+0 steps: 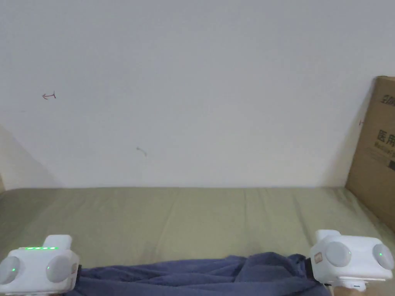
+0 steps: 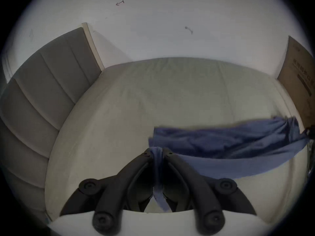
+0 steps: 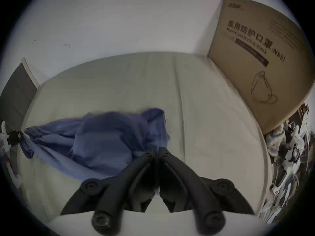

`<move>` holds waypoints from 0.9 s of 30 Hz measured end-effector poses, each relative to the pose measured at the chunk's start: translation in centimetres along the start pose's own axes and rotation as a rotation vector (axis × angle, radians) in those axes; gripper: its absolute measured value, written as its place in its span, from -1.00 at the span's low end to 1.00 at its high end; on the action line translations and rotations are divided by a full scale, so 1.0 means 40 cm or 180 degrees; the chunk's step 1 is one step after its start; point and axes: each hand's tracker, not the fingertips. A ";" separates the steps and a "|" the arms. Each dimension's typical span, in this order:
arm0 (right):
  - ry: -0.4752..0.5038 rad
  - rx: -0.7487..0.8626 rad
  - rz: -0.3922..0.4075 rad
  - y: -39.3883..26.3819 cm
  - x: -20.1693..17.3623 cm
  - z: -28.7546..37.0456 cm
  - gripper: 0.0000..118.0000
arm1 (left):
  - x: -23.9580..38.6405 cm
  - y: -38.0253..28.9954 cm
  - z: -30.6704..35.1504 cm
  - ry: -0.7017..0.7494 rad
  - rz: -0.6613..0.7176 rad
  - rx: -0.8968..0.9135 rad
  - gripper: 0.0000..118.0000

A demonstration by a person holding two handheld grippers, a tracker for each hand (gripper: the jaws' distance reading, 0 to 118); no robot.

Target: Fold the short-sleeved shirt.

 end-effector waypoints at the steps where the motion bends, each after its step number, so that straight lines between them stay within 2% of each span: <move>1: 0.0025 -0.0018 -0.0002 -0.010 0.010 0.002 -0.95 | -0.006 -0.009 0.009 -0.0012 -0.0058 -0.0011 -0.88; 6: 0.0117 0.0064 -0.0023 -0.120 0.048 0.113 -0.95 | -0.047 -0.080 0.129 -0.0137 -0.0083 0.0109 -0.88; 13: 0.0216 0.0046 -0.0030 -0.404 0.087 0.333 -0.95 | -0.112 -0.307 0.351 -0.0187 -0.0225 0.0120 -0.88; 19: 0.0338 -0.0114 -0.0305 -0.706 0.123 0.483 -0.95 | -0.184 -0.585 0.556 -0.0155 -0.0449 0.0030 -0.88; 24: 0.0334 -0.0203 -0.0308 -0.928 0.143 0.585 -0.95 | -0.246 -0.781 0.679 -0.0224 -0.0228 -0.0100 -0.88; 25: 0.0340 -0.0216 -0.0349 -0.963 0.152 0.600 -0.95 | -0.253 -0.816 0.704 -0.0225 -0.0226 -0.0105 -0.88; 27: 0.0403 -0.0257 -0.0585 -1.019 0.171 0.616 -0.95 | -0.263 -0.868 0.742 -0.0230 -0.0214 -0.0109 -0.88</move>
